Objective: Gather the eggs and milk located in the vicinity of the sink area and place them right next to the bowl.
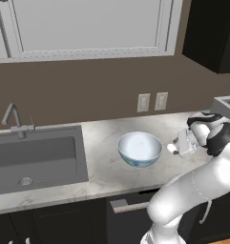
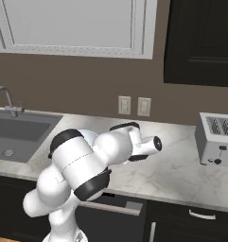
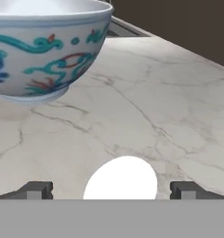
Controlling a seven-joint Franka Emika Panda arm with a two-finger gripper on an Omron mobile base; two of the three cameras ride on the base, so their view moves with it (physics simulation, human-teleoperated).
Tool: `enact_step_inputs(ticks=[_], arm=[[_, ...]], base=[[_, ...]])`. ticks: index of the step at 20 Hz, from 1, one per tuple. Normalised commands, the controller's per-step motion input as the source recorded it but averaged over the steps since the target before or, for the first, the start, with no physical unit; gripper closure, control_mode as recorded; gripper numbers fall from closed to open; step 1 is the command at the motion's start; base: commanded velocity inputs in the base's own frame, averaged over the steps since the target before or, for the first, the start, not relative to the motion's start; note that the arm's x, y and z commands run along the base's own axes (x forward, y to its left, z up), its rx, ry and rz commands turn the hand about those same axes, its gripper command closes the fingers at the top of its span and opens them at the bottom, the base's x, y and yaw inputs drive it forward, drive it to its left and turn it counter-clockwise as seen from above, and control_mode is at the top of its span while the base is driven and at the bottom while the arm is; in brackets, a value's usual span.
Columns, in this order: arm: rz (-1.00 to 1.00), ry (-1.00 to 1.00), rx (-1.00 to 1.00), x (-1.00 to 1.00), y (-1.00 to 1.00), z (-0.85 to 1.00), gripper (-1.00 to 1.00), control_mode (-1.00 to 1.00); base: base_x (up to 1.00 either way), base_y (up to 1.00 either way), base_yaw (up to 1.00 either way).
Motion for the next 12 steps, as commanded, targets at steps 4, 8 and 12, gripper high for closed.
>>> enact_step_inputs(ticks=[4, 8, 12], arm=[[0.00, 0.00, 0.00, 0.16, -0.11, -0.15, -1.00, -1.00], [0.00, 0.00, 0.00, 0.12, 0.00, -0.20, -1.00, -1.00], [0.00, 0.00, 0.00, 0.06, 0.00, -0.22, -1.00, -1.00]], base=[[0.00, 0.00, 0.00], [0.00, 0.00, 0.00], [0.00, 0.00, 0.00]])
